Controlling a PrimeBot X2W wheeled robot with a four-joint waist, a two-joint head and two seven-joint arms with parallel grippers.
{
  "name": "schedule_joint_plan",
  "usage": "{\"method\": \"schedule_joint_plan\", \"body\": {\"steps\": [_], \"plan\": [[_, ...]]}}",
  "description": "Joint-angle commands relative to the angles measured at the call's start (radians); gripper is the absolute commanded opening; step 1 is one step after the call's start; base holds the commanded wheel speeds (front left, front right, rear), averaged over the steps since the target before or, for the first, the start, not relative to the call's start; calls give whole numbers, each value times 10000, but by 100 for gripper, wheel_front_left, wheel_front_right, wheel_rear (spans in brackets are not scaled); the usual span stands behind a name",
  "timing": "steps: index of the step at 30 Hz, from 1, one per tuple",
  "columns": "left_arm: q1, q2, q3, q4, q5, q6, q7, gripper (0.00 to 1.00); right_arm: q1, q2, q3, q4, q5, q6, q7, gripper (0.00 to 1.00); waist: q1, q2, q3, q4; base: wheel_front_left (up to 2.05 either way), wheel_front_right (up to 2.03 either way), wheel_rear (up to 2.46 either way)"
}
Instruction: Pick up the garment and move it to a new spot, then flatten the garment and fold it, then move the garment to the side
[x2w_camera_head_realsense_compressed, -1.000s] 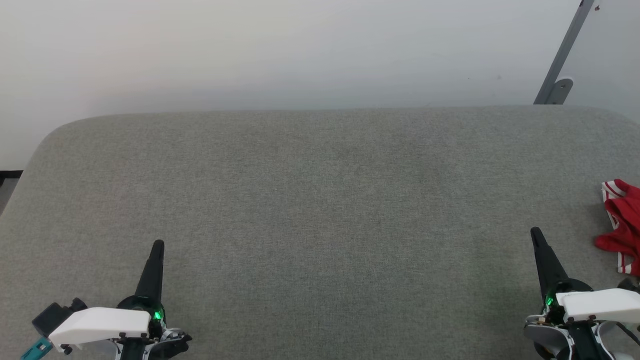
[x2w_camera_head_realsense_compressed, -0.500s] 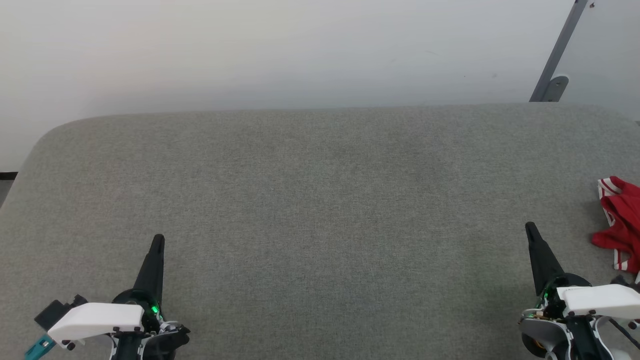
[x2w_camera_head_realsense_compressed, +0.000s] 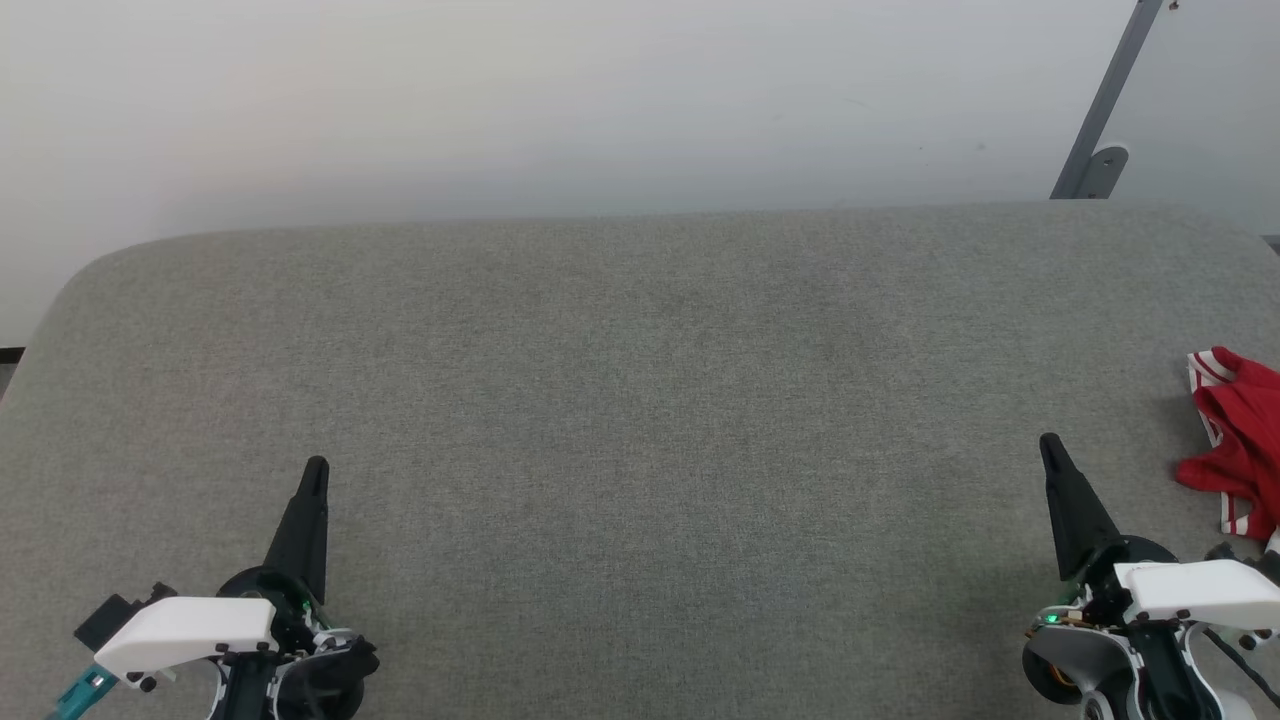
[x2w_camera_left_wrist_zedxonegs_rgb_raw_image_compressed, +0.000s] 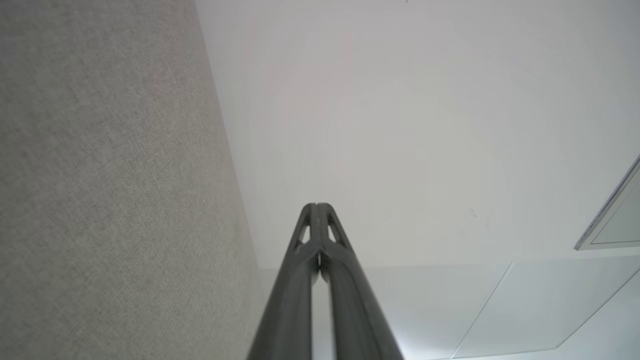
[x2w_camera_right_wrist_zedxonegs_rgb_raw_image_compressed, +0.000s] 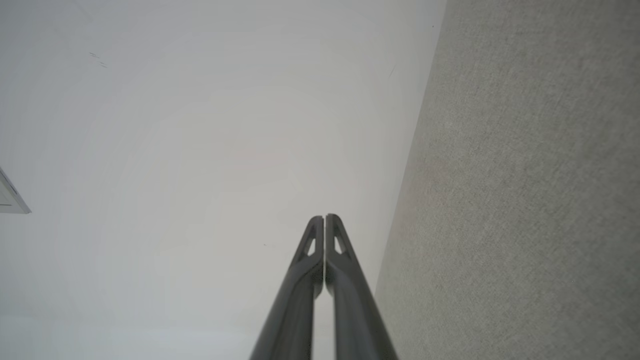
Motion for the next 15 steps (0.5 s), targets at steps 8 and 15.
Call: {"method": "schedule_joint_plan", "body": {"steps": [8, 15], "plan": [[-126, -6, 64, 4, -52, -53, 76, 0, -89, 26, -7, 27, 67, 0, 38, 0, 0, -1, 0, 0, 0, 0, 0], [-128, -23, 89, 4, -15, -53, 85, 0, -89, 26, -8, 27, 66, 0, 38, 0, 0, -1, 0, 0, 0, 0, 0]]}}
